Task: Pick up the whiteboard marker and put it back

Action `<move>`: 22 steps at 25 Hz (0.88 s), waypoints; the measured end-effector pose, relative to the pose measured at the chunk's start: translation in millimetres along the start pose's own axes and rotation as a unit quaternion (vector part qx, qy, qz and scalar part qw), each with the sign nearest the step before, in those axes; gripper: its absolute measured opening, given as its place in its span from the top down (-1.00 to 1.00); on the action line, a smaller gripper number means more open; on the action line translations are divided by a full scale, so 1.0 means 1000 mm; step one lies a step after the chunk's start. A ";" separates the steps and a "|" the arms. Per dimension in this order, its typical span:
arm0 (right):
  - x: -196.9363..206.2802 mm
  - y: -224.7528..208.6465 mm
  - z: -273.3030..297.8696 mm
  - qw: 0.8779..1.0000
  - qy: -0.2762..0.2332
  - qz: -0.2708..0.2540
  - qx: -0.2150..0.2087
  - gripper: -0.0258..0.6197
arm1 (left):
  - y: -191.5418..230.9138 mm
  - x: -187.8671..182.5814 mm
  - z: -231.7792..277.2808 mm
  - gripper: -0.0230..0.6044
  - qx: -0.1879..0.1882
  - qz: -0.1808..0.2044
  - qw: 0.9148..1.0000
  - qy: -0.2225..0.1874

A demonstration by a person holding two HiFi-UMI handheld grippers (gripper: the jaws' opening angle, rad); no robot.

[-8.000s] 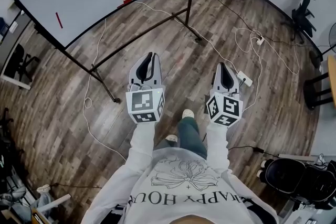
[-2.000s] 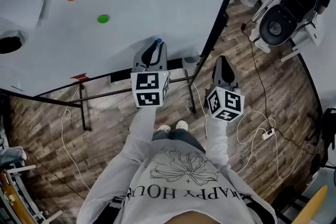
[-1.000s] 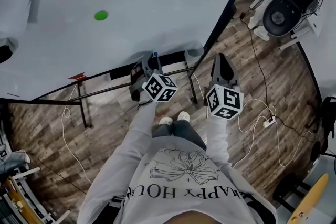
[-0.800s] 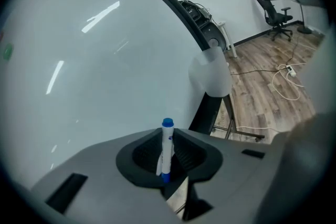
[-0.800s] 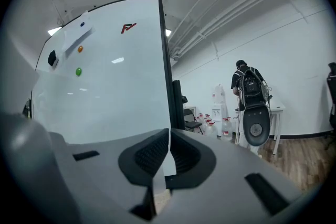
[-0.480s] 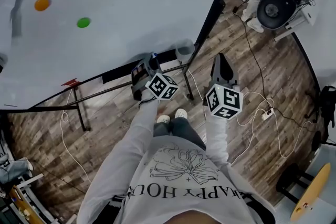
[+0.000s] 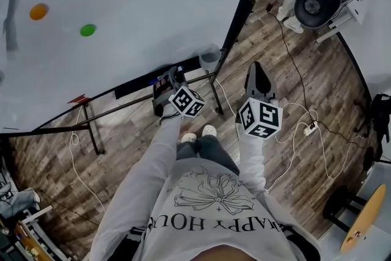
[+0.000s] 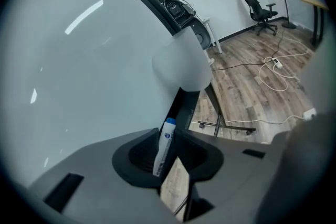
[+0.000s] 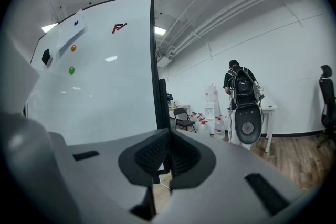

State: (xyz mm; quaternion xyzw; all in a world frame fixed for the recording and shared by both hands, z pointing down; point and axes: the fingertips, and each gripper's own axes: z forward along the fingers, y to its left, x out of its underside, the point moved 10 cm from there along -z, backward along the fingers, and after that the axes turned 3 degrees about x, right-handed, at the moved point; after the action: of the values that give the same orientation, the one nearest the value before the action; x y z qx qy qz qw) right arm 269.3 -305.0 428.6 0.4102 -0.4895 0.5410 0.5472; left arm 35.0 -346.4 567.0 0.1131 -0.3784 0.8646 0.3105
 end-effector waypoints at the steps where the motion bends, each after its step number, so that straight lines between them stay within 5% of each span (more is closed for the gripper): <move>1: 0.000 0.000 0.000 1.000 0.000 -0.001 0.000 0.89 | -0.002 0.001 0.001 0.68 0.005 -0.002 1.000 0.001; 12: -0.001 -0.001 -0.001 1.000 -0.001 -0.003 -0.001 0.89 | -0.001 0.003 -0.001 0.63 0.017 -0.045 0.999 -0.012; 17: -0.004 0.003 0.000 1.000 -0.005 -0.003 -0.009 0.89 | 0.006 -0.001 -0.012 0.62 -0.003 -0.013 1.000 -0.020; 22: -0.009 0.015 0.001 1.000 -0.013 -0.003 -0.024 0.89 | 0.032 -0.009 -0.042 0.63 -0.029 -0.056 0.996 -0.057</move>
State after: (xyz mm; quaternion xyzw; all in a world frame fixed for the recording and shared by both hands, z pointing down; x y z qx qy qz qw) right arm 255.3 -306.6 418.7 0.4052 -0.5080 0.5219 0.5526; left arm 23.9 -336.3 515.7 0.1741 -0.4134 0.8270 0.3390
